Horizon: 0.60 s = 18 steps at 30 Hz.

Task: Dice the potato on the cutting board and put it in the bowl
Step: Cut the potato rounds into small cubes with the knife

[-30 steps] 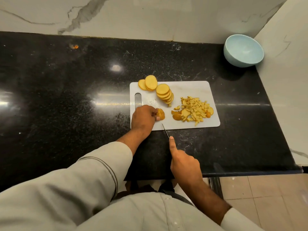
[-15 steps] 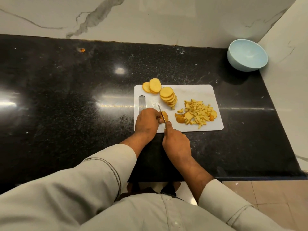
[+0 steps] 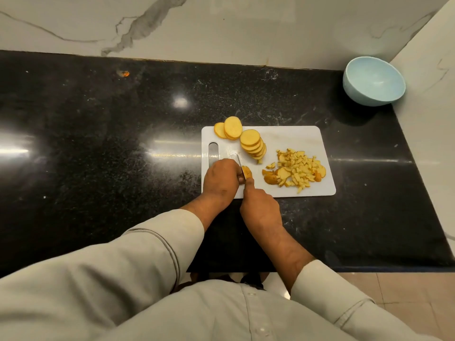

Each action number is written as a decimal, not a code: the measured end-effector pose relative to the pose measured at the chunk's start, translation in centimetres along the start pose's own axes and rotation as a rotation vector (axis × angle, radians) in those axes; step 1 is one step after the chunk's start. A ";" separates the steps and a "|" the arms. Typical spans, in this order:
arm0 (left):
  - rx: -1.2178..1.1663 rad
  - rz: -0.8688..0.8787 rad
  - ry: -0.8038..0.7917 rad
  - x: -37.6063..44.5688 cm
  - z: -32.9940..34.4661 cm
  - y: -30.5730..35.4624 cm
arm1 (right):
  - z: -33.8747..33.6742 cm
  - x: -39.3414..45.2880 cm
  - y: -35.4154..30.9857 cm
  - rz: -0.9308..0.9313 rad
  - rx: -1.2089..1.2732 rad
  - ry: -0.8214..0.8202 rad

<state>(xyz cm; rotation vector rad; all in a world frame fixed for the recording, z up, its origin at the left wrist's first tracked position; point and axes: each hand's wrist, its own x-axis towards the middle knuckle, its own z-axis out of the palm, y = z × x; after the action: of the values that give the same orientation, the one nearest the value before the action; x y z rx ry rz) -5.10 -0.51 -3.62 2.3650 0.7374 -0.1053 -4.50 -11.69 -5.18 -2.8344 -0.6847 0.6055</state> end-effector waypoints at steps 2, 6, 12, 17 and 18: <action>0.019 0.015 -0.007 0.0 -0.1 0.1 | 0.4 -1.3 0.6 -0.005 0.001 -0.012; 0.025 0.010 0.025 0.2 0.2 -0.2 | 1.4 -5.0 2.2 -0.001 -0.007 -0.041; -0.077 0.002 0.022 0.0 0.5 -1.0 | 0.7 -7.7 3.5 0.004 0.014 -0.016; -0.102 -0.007 0.071 -0.1 0.6 -1.1 | -0.2 -4.6 1.7 0.021 0.019 0.067; -0.097 -0.006 0.068 -0.1 0.6 -1.1 | -0.2 -4.0 1.2 0.016 0.015 0.068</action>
<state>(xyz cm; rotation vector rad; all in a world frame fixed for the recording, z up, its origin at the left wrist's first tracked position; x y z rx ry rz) -5.72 -0.27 -4.64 2.2836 0.7642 0.0080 -7.21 -14.64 -3.94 -2.8350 -0.6437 0.5121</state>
